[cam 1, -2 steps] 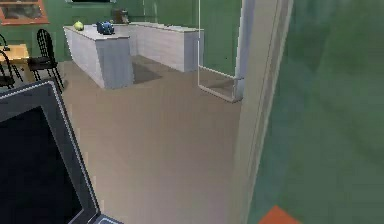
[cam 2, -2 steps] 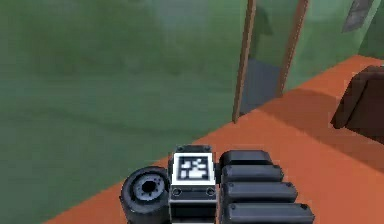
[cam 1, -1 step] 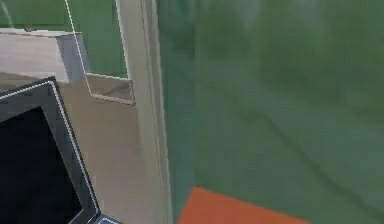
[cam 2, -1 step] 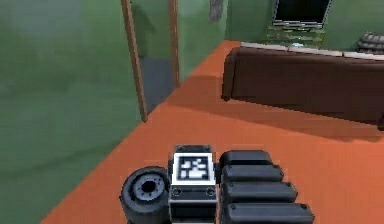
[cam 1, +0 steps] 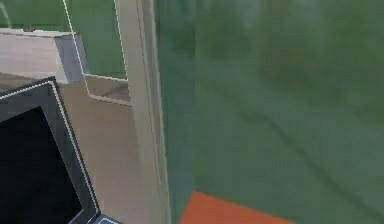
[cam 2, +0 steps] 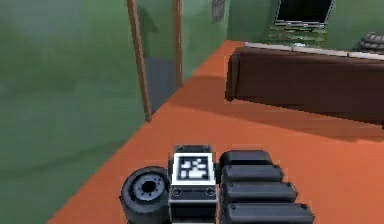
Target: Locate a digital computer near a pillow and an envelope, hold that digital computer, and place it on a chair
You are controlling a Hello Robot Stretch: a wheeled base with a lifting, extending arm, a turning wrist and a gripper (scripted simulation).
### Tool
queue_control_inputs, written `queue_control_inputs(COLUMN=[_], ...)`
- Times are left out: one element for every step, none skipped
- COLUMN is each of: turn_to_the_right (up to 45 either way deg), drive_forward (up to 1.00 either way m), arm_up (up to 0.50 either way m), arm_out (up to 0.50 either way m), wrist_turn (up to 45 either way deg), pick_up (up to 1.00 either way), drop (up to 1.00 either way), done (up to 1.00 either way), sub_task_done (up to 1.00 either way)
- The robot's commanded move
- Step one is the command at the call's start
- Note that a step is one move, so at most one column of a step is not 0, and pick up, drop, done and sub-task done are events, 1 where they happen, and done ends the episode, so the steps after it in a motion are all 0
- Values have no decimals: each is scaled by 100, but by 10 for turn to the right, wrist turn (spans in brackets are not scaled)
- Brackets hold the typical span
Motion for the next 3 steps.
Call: queue_control_inputs(turn_to_the_right=[-450,-90,-30], drive_forward=[0,0,0], arm_up=[0,0,0], arm_out=[0,0,0], wrist_turn=[0,0,0], pick_up=[0,0,0], drop=[0,0,0], done=[0,0,0], sub_task_done=[0,0,0])
